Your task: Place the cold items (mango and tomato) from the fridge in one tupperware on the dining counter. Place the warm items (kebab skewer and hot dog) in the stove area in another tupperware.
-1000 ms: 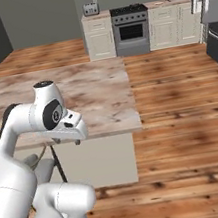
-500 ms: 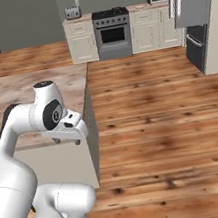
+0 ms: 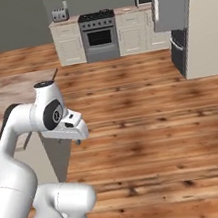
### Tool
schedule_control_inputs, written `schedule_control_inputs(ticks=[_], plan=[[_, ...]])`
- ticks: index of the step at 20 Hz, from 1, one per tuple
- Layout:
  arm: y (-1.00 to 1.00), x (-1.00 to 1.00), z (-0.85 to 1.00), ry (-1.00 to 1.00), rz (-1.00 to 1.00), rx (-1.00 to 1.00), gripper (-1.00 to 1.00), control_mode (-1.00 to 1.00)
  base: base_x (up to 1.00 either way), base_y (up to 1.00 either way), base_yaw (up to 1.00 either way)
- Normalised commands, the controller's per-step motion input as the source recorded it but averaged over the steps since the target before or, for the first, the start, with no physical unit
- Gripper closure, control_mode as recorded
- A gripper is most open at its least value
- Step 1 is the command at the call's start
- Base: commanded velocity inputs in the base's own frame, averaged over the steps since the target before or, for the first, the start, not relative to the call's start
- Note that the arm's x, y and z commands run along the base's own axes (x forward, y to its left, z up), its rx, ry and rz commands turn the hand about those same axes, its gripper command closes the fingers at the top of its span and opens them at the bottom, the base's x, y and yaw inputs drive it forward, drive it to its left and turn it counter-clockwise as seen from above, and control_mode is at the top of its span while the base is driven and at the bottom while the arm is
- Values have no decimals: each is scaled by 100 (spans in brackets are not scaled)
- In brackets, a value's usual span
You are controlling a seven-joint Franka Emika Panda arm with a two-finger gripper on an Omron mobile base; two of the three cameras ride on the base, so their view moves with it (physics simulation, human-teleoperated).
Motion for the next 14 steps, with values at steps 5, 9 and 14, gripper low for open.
schedule_control_inputs(ticks=[5, 9, 14], plan=[[0, 0, 0, 0, 0, 0, -100, 100, 89, -97, 38], [0, 0, 0, 0, 0, 0, -100, 100, 100, -44, 15], [0, 0, 0, 0, 0, 0, -100, 100, 100, -6, -2]])
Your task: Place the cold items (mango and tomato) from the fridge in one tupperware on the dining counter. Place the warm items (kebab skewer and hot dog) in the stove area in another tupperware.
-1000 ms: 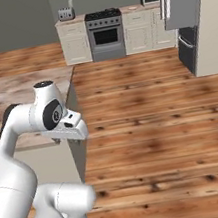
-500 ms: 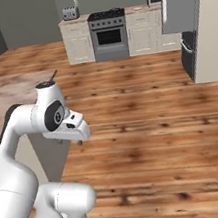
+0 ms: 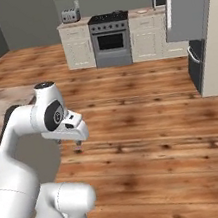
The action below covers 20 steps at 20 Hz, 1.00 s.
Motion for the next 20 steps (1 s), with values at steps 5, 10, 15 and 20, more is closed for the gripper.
schedule_control_inputs(ticks=[5, 10, 15, 20], plan=[[0, 0, 0, 0, 0, 0, -100, 100, 100, 0, -2], [0, 0, 0, 0, 0, 0, -100, 100, 100, 0, 0], [0, 0, 0, 0, 0, 0, -100, 100, 100, 0, -1], [0, 0, 0, 0, 0, 0, -100, 100, 100, 0, 0]])
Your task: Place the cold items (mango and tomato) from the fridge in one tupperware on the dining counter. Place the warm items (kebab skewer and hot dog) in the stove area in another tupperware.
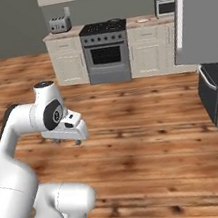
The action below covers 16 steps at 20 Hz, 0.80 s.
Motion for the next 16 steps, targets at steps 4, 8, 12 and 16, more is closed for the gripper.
schedule_control_inputs(ticks=[4, 8, 12, 16], plan=[[0, 0, 0, 0, 0, 0, -100, 100, 100, 0, -1], [0, 0, 0, 0, 0, 0, -100, 100, 100, 0, 0], [0, 0, 0, 0, 0, 0, -100, 100, 100, 10, 0], [0, 0, 0, 0, 0, 0, -100, 100, 100, 17, 0]])
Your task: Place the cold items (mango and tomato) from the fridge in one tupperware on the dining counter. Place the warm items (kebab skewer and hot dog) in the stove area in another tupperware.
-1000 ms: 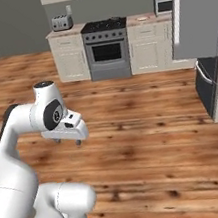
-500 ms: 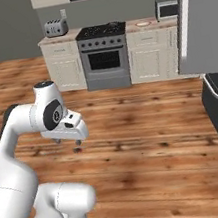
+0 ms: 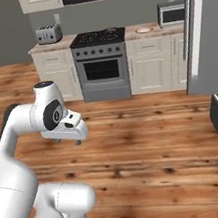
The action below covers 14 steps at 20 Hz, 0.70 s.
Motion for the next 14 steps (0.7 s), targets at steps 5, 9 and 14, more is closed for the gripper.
schedule_control_inputs(ticks=[5, 9, 14], plan=[[0, 0, 0, 0, 0, 0, -100, 100, 100, 15, 0], [0, 0, 0, 0, 0, 0, -100, 100, 100, 9, 0], [0, 0, 0, 0, 0, 0, -100, 100, 100, 30, 0]])
